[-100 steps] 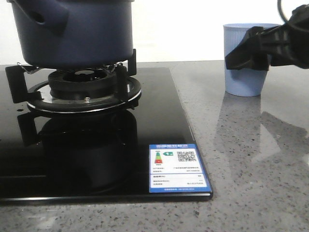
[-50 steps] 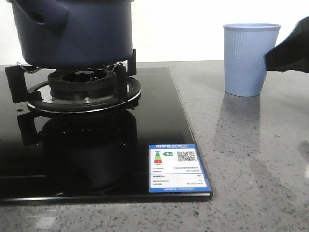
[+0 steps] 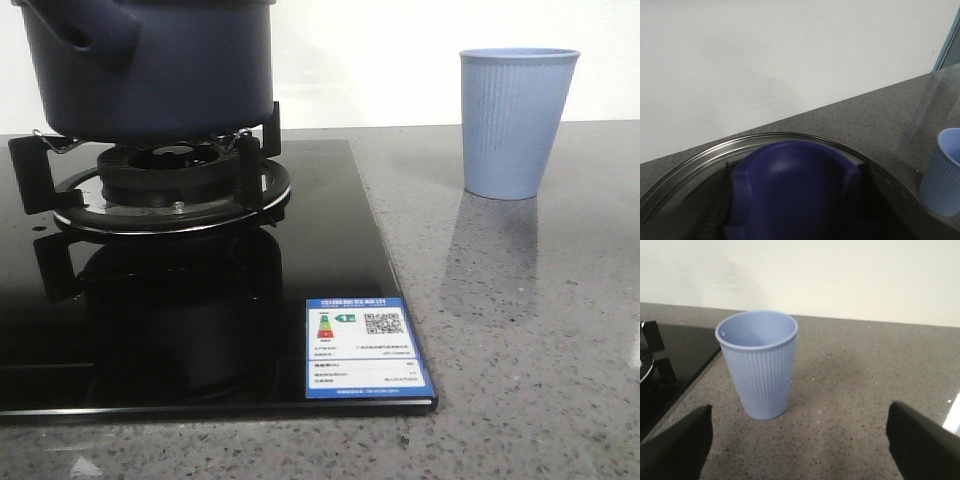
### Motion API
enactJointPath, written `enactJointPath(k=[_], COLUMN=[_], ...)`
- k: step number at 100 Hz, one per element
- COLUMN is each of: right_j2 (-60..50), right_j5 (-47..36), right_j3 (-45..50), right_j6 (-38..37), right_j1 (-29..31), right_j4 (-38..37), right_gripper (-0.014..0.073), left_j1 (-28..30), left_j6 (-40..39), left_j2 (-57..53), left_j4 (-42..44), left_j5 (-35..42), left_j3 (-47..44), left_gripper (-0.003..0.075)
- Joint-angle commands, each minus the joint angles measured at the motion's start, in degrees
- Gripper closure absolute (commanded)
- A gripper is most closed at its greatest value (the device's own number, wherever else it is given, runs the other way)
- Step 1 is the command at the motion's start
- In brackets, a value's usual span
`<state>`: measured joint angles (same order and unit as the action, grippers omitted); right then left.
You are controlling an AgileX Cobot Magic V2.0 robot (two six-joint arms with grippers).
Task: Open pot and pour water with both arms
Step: 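Lower the lid onto the pot with the left gripper and release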
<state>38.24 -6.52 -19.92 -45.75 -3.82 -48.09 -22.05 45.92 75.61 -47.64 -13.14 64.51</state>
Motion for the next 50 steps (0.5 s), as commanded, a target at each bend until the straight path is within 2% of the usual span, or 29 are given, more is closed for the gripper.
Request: enactJointPath(k=[1,50], right_j2=[-1.3,-1.4], right_j5=[-1.5,-1.6], right_j3=[-1.4,-1.4], right_j6=[-0.2,-0.6], right_j1=[0.2,0.2], right_j4=[0.2,0.2], right_gripper=[-0.0022,-0.0022], left_j1=[-0.4,-1.8], left_j6=[0.3,1.3], left_j2=[-1.1,2.7], left_j4=[-1.8,-2.4], left_j5=[4.6,4.8], left_j3=[2.3,2.3], left_gripper=[0.0361,0.0361])
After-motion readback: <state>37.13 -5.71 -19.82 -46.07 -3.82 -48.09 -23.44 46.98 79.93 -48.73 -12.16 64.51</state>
